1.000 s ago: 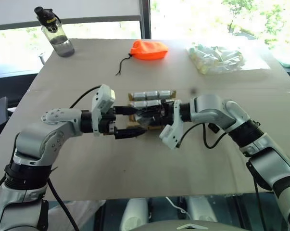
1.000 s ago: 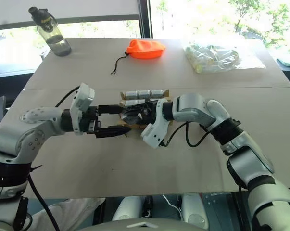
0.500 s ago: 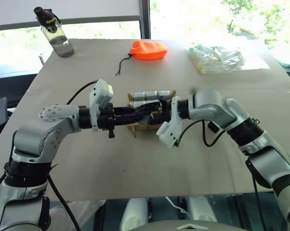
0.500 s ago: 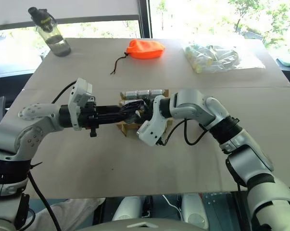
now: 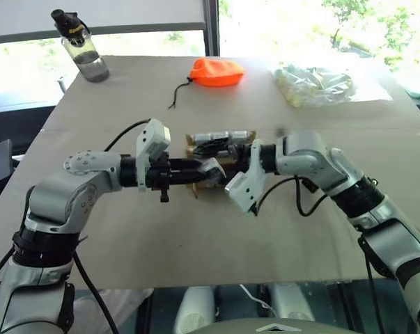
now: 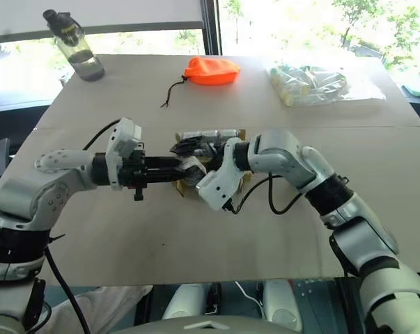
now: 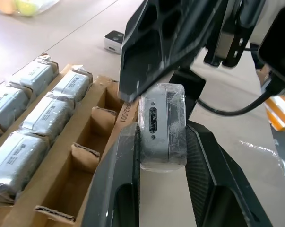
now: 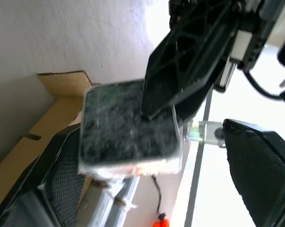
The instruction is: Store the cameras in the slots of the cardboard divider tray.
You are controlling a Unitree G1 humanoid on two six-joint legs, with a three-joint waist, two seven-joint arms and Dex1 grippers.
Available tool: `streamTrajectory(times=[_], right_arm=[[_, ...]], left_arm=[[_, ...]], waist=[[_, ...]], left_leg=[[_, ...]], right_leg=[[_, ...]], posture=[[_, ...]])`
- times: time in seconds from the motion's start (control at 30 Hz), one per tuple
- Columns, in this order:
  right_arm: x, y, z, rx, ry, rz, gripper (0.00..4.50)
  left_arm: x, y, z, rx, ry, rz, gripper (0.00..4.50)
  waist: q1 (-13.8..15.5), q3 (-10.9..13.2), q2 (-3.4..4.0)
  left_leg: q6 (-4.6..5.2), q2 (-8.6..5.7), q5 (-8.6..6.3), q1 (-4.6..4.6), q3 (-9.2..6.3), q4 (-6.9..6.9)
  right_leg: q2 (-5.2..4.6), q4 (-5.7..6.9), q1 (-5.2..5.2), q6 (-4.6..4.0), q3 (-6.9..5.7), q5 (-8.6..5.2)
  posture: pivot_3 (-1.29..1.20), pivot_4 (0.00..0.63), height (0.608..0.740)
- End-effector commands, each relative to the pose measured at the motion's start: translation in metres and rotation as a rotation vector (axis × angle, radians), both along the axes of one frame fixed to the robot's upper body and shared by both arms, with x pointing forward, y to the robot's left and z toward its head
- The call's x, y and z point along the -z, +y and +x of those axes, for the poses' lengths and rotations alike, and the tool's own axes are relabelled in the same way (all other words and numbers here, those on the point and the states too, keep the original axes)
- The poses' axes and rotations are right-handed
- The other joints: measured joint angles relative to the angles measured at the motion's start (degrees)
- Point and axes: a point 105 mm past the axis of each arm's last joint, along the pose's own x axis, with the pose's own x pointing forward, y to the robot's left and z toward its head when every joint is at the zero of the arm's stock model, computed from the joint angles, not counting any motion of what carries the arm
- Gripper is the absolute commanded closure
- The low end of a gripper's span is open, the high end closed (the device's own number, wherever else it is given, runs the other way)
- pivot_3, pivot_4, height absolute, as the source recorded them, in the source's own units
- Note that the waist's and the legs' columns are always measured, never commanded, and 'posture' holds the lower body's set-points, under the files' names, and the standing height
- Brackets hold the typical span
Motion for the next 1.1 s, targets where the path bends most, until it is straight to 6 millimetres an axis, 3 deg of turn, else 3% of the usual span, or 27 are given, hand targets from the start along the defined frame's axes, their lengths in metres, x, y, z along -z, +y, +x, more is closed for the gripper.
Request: streamTrajectory(times=[0.03,0.23,0.3,0.43,0.67,0.77,0.93,1.1], right_arm=[[-0.025,-0.029,-0.002,0.079,0.117,0.116,0.05],[-0.031,-0.085,-0.010,0.269,0.568,0.283,0.05],[-0.019,-0.116,-0.023,0.353,0.829,0.358,0.05],[0.000,-0.149,-0.044,0.442,1.083,0.469,0.05],[0.019,-0.193,-0.072,0.530,1.243,0.595,0.05],[0.029,-0.214,-0.093,0.540,1.273,0.628,0.05],[0.031,-0.227,-0.120,0.484,1.256,0.657,0.05],[0.033,-0.237,-0.127,0.518,1.266,0.651,0.05]], left_arm=[[-0.014,0.009,0.007,0.016,-0.086,0.030,3.78],[-0.028,0.019,0.019,0.065,-0.200,0.049,3.78],[-0.022,0.026,0.024,0.092,-0.231,0.132,3.78],[-0.010,0.033,0.035,0.125,-0.288,0.268,3.78],[0.001,0.029,0.044,0.190,-0.297,0.348,3.78],[0.004,0.024,0.047,0.210,-0.294,0.348,3.78],[0.006,0.022,0.054,0.212,-0.293,0.360,3.78],[0.009,0.020,0.057,0.226,-0.291,0.383,3.78]], waist=[[0.0,0.0,-0.01],[0.0,0.0,-0.03],[0.2,0.0,-0.05],[1.2,0.0,-0.07],[1.4,0.0,-0.15],[1.6,0.0,-0.17],[1.5,0.0,-0.18],[1.2,0.0,-0.19]], left_leg=[[0.00,0.00,0.00,0.00,0.01,0.00],[0.01,0.01,0.00,-0.01,-0.02,-0.03],[0.02,0.01,-0.01,-0.02,-0.03,-0.03],[0.07,-0.03,-0.04,-0.03,0.01,-0.04],[0.33,-0.03,-0.18,0.00,-0.02,0.05],[0.27,-0.04,-0.14,-0.05,-0.09,0.05],[0.30,-0.04,-0.16,0.04,-0.03,0.07],[0.52,-0.02,-0.28,0.21,-0.02,0.12]], right_leg=[[-0.01,-0.01,0.00,0.00,0.00,0.00],[0.03,-0.01,-0.01,0.00,-0.05,0.00],[0.02,-0.01,-0.01,0.00,-0.05,0.00],[0.02,-0.11,0.05,0.00,-0.12,0.00],[0.07,-0.10,0.08,0.02,0.00,-0.01],[0.07,-0.15,0.09,0.03,-0.08,-0.01],[0.08,-0.16,0.17,0.07,0.00,-0.02],[0.08,-0.07,0.29,0.23,0.07,-0.12]], posture=[[0.00,0.150,0.740],[0.00,0.150,0.740],[0.00,0.150,0.740],[0.00,0.150,0.740],[0.00,0.150,0.740],[0.00,0.150,0.740],[0.00,0.150,0.740],[0.00,0.150,0.740]])
